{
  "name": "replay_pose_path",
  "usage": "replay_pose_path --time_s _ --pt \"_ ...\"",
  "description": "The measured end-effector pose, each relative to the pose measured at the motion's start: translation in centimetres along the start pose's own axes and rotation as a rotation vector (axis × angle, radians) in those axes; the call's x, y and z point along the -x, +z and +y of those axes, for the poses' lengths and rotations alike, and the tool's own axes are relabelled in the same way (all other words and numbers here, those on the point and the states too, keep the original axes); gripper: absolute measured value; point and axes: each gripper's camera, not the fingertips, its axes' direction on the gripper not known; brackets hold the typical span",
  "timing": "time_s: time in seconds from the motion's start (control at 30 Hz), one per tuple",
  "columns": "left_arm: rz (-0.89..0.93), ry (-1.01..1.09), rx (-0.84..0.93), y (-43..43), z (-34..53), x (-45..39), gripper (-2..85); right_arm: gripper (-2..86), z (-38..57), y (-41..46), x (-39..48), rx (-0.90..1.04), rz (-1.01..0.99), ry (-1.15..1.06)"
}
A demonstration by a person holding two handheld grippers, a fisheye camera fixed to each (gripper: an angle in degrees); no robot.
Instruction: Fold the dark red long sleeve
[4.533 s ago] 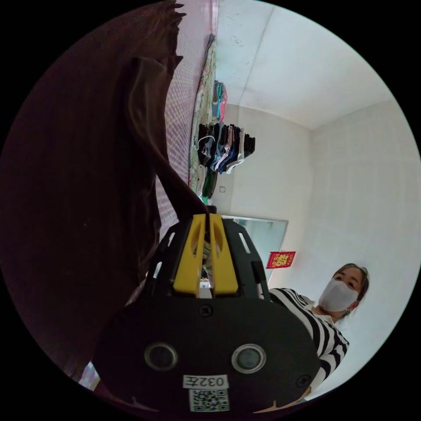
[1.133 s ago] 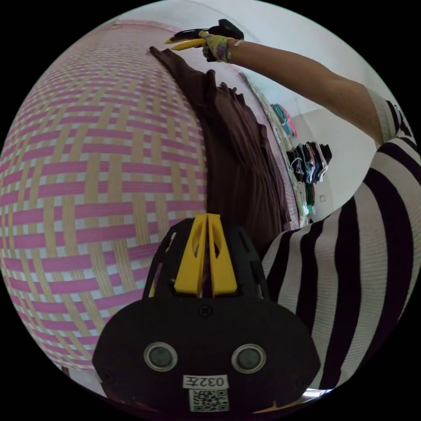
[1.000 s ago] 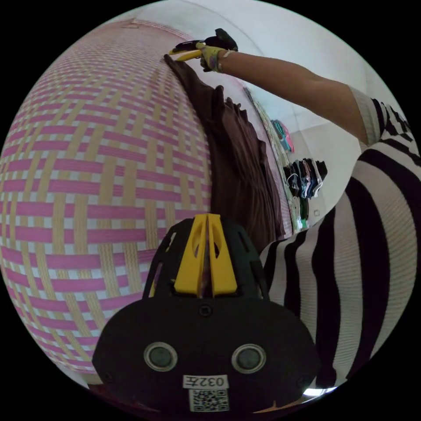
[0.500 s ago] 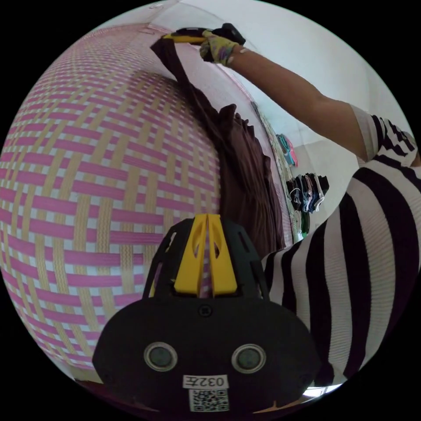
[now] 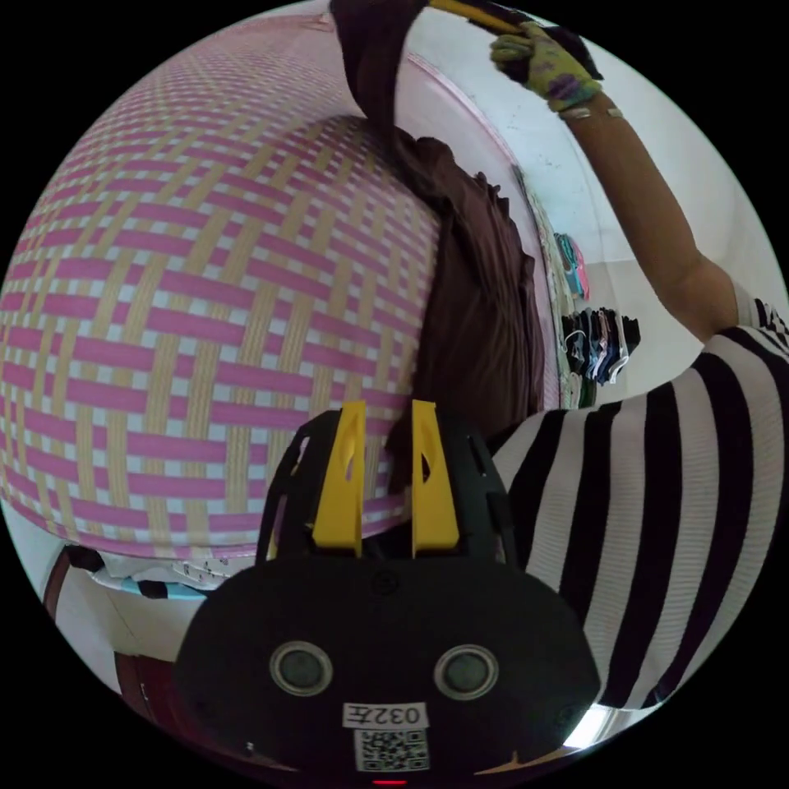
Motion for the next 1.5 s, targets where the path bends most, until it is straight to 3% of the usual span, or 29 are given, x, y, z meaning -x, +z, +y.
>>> replay_pose_path --time_s 0.3,0.5,0.6,0.8,0.97,1.23,1.5 --pt "-0.048 0.0 0.07 2.6 1.7 -1.2 3.3 3.7 2.7 -12.0 5.7 -0.173 0.042 0.011" --pt "0.085 -0.111 0.081 4.2 0.5 1.1 -0.7 3.7 5.5 -17.4 5.0 -0.194 0.124 0.117" --pt "0.112 -0.111 0.0 2.3 1.0 -0.1 -1.1 3.7 8.4 -22.0 4.8 -0.276 0.122 0.163" --pt "0.004 0.078 -0.051 0.7 1.1 -9.8 -0.9 3.7 17.0 -33.8 5.3 -0.473 0.137 0.198" --pt "-0.024 0.224 0.075 7.6 -0.7 -16.5 -0.8 3.7 29.4 -42.1 3.2 -0.63 0.222 0.309" --pt "-0.088 0.234 0.334 19.2 -3.2 -15.0 -0.8 3.6 44.9 -43.0 -6.5 -0.684 0.216 0.754" --pt "-0.053 0.223 0.379 19.8 -5.2 -13.0 -0.8 3.8 46.2 -43.2 -7.8 -0.699 0.162 0.698"
